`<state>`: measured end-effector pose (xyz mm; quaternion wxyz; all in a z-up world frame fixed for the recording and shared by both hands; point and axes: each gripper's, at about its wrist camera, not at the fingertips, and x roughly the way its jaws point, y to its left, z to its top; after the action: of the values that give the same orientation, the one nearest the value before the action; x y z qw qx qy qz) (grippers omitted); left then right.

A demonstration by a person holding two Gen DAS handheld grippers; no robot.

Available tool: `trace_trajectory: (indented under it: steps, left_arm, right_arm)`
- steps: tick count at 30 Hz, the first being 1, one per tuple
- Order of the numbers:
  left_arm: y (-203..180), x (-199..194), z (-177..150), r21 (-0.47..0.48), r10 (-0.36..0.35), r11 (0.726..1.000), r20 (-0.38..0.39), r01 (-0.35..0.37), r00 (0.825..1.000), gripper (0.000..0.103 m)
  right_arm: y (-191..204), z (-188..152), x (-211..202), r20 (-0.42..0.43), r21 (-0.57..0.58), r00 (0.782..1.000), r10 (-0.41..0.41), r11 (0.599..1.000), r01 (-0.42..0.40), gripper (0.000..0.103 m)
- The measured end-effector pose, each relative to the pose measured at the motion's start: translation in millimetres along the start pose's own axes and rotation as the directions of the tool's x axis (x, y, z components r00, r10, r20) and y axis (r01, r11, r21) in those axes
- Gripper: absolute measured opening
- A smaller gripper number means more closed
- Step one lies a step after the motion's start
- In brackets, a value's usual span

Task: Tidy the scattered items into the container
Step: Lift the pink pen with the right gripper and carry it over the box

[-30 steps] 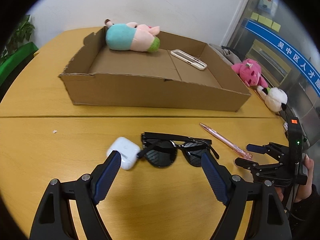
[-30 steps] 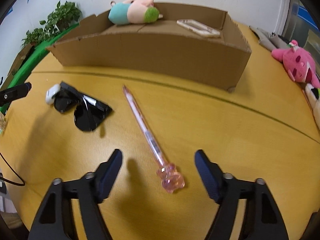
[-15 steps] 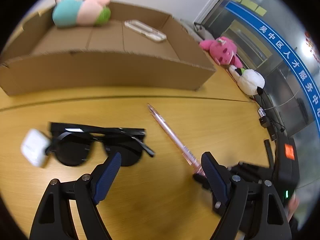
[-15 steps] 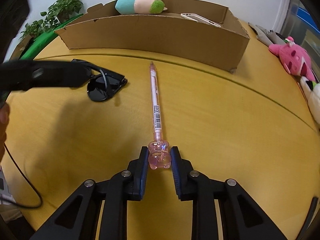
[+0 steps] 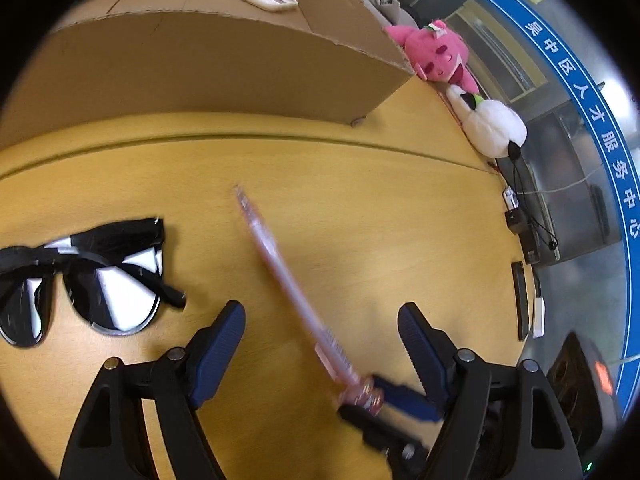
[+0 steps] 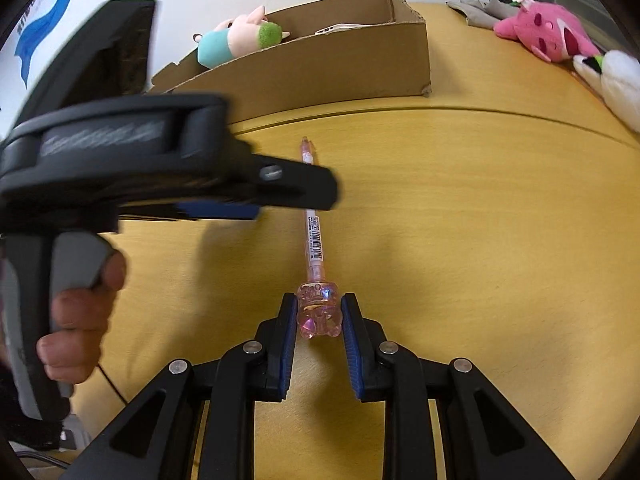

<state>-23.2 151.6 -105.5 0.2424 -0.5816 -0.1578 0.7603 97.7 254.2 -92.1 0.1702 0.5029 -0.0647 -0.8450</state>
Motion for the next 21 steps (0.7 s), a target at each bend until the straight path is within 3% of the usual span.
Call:
trace_trajectory:
  steps: [4,9,21]
  left_arm:
    - [0,4,6,-0.012,-0.003,1.0,-0.006,0.003,1.0,0.054]
    - [5,10,6,-0.021,-0.011,1.0,-0.033,0.011,0.999,0.013]
    - [14,-1,6,-0.063,-0.05,0.997,-0.027,0.048,0.998,0.01]
  right_arm:
    - [3,-1,0,-0.007,-0.01,1.0,0.012,1.0,-0.012,0.024]
    - [10,-2,0,-0.022,-0.021,0.999,0.031,0.999,-0.032,0.024]
    - [24,1,1,-0.021,-0.045,0.998,0.051,0.998,-0.052,0.025]
